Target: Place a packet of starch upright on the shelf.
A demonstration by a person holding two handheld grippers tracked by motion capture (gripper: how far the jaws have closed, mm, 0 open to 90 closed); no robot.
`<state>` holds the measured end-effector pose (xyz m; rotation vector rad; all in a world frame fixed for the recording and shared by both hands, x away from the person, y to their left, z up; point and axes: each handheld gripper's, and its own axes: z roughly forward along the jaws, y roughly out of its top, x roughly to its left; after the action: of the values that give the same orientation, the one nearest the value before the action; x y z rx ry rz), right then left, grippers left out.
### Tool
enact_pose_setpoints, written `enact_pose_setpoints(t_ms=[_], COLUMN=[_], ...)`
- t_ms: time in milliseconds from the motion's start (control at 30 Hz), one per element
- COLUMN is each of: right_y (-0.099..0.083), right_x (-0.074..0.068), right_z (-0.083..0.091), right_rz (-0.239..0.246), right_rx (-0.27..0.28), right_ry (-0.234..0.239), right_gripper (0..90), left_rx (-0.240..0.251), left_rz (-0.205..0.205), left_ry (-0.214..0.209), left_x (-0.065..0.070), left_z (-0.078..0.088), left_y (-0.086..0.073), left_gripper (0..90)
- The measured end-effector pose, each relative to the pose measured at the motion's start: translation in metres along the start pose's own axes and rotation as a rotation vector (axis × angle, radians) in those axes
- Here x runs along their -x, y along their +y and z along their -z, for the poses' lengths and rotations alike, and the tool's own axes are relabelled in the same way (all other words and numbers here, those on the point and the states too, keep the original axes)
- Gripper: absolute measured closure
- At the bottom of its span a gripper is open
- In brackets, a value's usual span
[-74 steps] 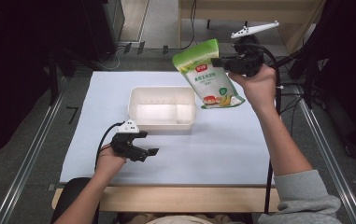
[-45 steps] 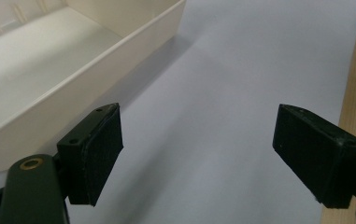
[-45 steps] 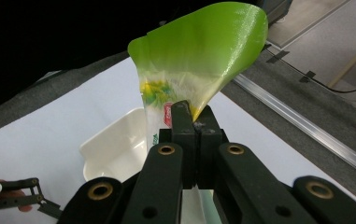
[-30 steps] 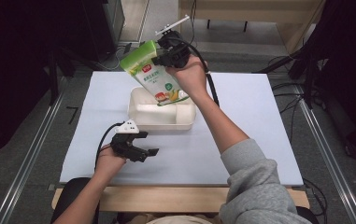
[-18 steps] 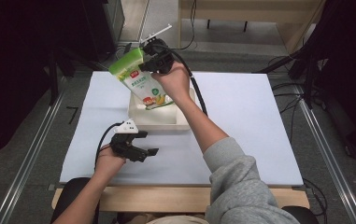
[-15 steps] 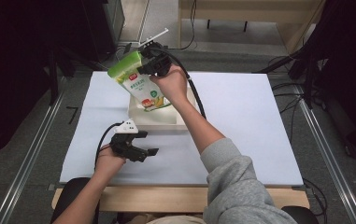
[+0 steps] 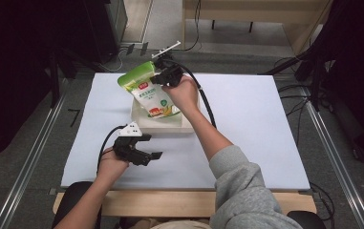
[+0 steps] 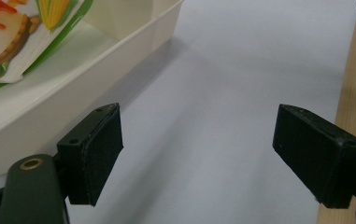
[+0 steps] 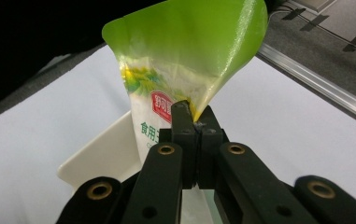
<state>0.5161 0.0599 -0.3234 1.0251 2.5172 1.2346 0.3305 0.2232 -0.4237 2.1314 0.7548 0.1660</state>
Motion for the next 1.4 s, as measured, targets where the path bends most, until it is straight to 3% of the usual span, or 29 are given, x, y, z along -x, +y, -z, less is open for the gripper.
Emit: enact_pose_setpoints(t_ms=[67,233,600,733,1133,1267,1400], right_y=[-0.003,-0.007,-0.022,-0.030,-0.049,-0.053,-0.055], right_x=[0.004,0.007,0.025,0.035,0.054,0.057,0.058], right_z=[0.001,0.002,0.009,0.011,0.016,0.016,0.022], right_rz=[-0.022,-0.012,-0.037,-0.068,-0.098,-0.110,-0.100], right_rx=[0.007,0.009,0.033,0.046,0.031,0.024,0.022], right_ry=[0.013,0.009,0.019,0.030,0.019,0.032,0.024], right_gripper=[90.0,90.0,90.0,90.0,88.5,82.8,67.5], left_rx=[-0.003,-0.004,-0.008,-0.008,-0.009,-0.009,-0.014], left_rz=[-0.001,-0.001,-0.001,-0.004,-0.003,-0.003,-0.001], left_ry=[0.000,0.000,0.002,-0.005,-0.005,-0.005,-0.004], left_x=[0.000,0.000,0.000,0.000,0.001,0.001,0.000], left_z=[0.000,0.000,0.000,-0.001,-0.002,-0.003,-0.002], left_y=[0.000,0.000,0.000,0.000,0.000,0.000,0.000], left_gripper=[16.7,16.7,16.7,16.7,16.7,16.7,16.7])
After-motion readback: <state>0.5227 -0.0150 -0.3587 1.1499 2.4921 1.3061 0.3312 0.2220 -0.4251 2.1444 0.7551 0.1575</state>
